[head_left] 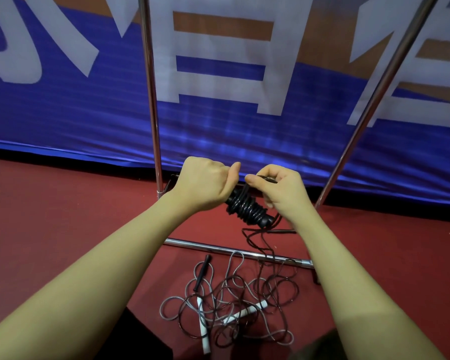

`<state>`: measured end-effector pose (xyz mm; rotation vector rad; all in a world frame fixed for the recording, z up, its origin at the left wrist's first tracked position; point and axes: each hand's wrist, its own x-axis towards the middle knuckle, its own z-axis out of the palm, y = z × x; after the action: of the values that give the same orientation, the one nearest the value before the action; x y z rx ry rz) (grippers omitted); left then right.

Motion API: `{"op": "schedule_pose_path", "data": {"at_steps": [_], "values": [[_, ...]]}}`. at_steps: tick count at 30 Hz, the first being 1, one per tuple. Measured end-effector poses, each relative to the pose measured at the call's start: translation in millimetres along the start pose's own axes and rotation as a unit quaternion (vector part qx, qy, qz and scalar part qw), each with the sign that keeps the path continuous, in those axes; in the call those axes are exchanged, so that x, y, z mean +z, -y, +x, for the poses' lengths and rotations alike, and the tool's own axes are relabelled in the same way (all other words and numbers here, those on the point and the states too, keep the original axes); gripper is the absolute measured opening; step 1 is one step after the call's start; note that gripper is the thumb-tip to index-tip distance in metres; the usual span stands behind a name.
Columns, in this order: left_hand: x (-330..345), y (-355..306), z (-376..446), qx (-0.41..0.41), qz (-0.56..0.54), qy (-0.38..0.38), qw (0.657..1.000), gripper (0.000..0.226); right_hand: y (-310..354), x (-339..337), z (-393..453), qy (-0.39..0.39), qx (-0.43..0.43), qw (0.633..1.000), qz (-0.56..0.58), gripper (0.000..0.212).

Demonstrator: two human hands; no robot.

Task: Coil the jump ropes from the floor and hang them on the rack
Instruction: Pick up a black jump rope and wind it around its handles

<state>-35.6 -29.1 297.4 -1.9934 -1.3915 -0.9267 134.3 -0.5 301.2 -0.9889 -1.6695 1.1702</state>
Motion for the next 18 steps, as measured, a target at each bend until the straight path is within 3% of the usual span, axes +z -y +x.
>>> {"op": "schedule_pose_path", "data": {"at_steps": [2,4,8,11,13,16,18], "values": [[-5.7,-1.2,1.3,-0.018,-0.038,0.006,0.999,0.048,0.7,0.9,-0.3,0.011,0.002,0.999,0.039,0.024],[-13.5,-7.1,5.1,-0.106,-0.122,0.043,0.986,0.061,2.6,2.5,-0.6,0.01,-0.004,0.996,0.086,0.023],[-17.9,-19.1,15.0,-0.308,-0.337,0.021,0.889,0.071,5.9,3.7,0.8,-0.003,-0.024,0.994,0.104,0.025],[-13.8,-17.3,23.6,-0.424,-0.4,-0.022,0.812,0.079,1.3,4.6,3.6,0.011,-0.023,0.996,0.083,0.024],[-10.0,-14.2,25.2,-0.475,-0.397,-0.027,0.785,0.077,-3.5,10.3,1.5,0.048,0.001,0.995,0.087,0.03],[-6.1,-8.7,24.0,-0.501,-0.378,-0.003,0.779,0.063,-5.1,20.9,-4.7,0.103,0.05,0.988,0.105,0.031],[1.9,-2.0,20.1,-0.5,-0.329,0.022,0.8,0.055,-5.5,27.0,-8.5,0.142,0.058,0.986,0.07,0.026]]}}
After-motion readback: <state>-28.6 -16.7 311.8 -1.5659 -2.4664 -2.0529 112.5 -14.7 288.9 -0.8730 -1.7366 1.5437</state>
